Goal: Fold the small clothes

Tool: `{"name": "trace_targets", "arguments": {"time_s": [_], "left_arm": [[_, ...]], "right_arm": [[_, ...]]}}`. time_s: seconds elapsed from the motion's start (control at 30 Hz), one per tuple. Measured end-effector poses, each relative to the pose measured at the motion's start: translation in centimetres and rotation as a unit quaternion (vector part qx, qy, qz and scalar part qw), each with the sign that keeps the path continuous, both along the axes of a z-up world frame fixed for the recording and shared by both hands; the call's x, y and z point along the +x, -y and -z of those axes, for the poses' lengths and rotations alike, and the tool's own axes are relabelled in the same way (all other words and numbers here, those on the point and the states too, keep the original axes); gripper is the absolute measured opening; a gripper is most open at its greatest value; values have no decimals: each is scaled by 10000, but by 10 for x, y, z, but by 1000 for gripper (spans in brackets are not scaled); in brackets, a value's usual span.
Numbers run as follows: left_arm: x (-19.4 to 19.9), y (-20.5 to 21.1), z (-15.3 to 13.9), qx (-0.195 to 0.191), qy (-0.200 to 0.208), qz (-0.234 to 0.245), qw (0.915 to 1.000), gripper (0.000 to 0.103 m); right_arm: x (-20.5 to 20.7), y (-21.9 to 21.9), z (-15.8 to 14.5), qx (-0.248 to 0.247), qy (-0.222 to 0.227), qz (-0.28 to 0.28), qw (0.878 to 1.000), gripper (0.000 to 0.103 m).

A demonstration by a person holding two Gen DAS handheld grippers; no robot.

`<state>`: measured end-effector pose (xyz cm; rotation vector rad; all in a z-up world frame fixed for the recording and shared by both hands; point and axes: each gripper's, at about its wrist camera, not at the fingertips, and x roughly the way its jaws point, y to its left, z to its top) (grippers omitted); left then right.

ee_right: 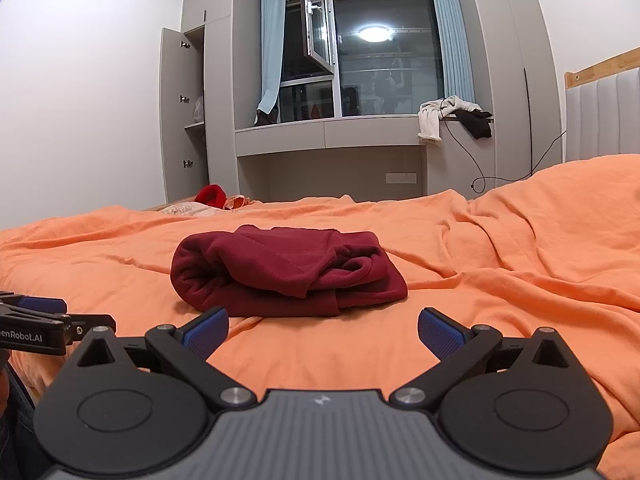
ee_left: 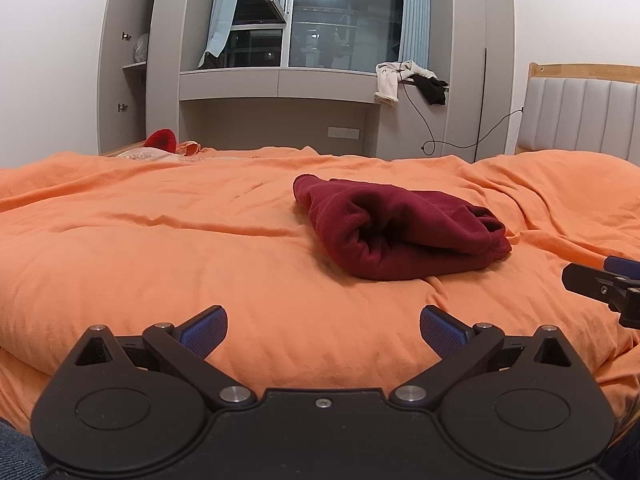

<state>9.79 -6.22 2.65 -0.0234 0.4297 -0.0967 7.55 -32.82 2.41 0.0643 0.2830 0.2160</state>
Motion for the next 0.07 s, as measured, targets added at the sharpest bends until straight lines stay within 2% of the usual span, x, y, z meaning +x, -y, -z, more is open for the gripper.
{"name": "trace_targets", "arguments": {"time_s": [0.07], "left_arm": [[1,0,0,3,-6,2,10000,102]], "right_arm": [[0,0,0,-14,-9,-6,10000,103]]}}
